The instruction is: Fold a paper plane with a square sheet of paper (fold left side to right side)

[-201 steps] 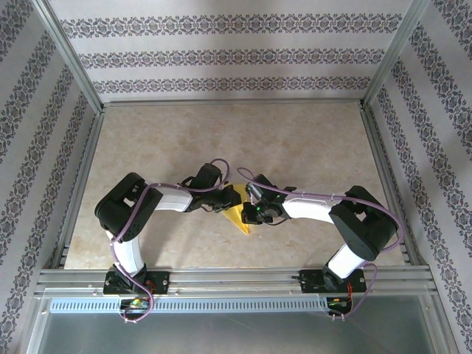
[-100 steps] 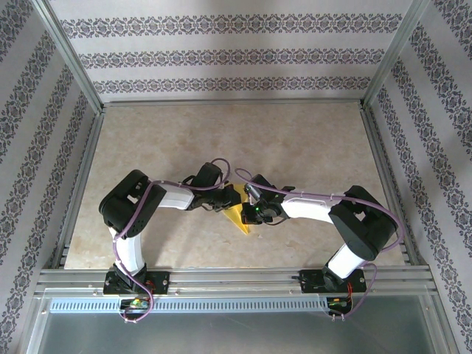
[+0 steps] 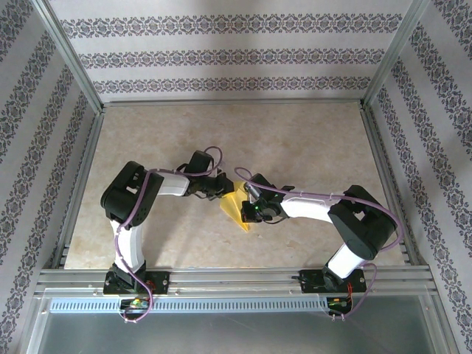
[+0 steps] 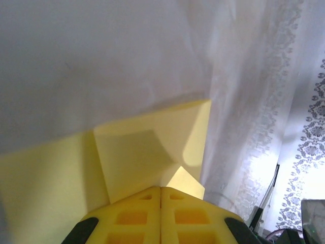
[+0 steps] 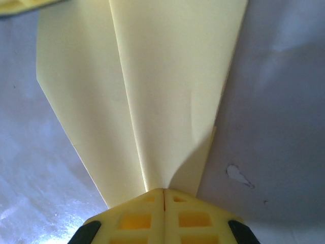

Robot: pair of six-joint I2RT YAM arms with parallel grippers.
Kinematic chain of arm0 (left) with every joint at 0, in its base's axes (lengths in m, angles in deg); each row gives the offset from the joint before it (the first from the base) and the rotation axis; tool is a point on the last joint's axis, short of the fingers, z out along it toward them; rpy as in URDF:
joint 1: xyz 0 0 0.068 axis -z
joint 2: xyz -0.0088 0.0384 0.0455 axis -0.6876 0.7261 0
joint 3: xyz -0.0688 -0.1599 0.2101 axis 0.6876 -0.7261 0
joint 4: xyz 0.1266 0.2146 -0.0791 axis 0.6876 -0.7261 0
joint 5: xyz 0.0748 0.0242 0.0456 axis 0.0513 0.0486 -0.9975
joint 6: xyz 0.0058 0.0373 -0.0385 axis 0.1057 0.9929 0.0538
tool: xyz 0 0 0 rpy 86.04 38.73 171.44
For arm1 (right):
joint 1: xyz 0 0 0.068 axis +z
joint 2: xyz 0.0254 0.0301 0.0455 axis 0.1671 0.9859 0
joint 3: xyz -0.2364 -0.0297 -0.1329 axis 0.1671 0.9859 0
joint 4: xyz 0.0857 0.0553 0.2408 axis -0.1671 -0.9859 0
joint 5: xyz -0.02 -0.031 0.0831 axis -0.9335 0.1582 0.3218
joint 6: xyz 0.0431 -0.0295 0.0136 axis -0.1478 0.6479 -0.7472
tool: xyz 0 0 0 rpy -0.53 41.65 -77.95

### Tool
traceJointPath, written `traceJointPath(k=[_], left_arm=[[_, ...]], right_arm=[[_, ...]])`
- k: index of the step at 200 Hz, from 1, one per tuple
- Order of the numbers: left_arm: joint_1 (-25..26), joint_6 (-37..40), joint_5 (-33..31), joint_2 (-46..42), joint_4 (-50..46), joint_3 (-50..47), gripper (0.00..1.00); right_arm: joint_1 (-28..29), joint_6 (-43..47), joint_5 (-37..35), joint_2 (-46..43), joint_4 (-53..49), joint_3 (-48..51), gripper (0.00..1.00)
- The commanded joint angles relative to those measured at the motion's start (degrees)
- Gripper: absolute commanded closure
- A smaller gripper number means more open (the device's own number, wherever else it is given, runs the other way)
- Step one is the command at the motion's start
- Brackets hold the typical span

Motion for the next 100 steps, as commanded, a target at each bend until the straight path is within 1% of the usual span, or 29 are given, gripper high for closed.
traceJointPath(k=[1, 33, 59, 75, 100], left_arm=[[-5.1, 5.6, -7.8, 2.4, -4.5, 2.9, 0.93], [-6.9, 7.6, -8.1, 4.3, -6.8, 6.7, 0.93], [-8.1, 8.2, -8.2, 5.5, -6.8, 7.5, 0.93], [-8.3, 9.2, -8.4, 3.9, -6.9, 6.9, 0.93], [-8.3, 11.4, -9.9, -1.4, -8.1, 4.7, 0.93]], right_arm=[[0.7, 1.1, -5.4, 3.5, -13.5, 3.9, 1.00], [0.8, 1.1, -5.3, 3.7, -13.5, 3.8, 1.00], [0.8, 1.0, -5.1, 3.5, -13.3, 3.6, 1.00], [0.5, 1.0, -4.5, 3.0, -12.8, 3.5, 1.00], [-0.4, 1.4, -3.6, 2.2, -12.1, 3.2, 1.00]])
